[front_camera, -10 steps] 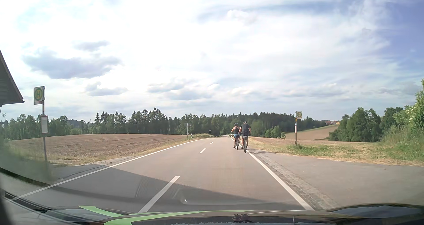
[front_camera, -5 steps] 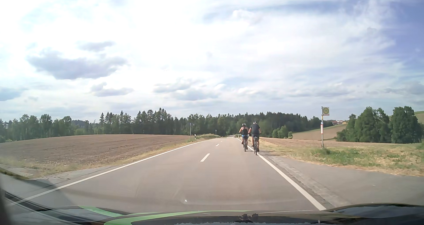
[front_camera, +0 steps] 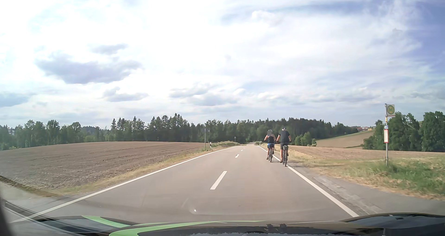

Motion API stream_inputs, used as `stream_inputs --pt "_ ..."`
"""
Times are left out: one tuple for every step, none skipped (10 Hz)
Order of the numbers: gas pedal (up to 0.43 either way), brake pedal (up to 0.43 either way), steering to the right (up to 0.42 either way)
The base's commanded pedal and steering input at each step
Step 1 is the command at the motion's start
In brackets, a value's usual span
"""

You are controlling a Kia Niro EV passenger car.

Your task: Follow the waypoints while adhering to traffic rules and regulations

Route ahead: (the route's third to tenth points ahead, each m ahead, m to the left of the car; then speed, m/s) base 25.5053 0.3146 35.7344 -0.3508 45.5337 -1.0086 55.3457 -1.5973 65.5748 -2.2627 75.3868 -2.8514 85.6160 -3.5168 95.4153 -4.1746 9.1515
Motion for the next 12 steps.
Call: stream_inputs --pt "0.488 0.000 -0.028" --pt "0.488 0.000 -0.027" --pt "0.488 0.000 -0.027" --pt "0.488 0.000 -0.024" --pt "0.480 0.000 -0.020" --pt "0.480 0.000 -0.012" --pt "0.480 0.000 -0.008" --pt "0.480 0.000 -0.005" --pt "0.480 0.000 -0.005" --pt "0.480 0.000 -0.002" --pt "0.469 0.000 0.001" --pt "0.469 0.000 0.005"
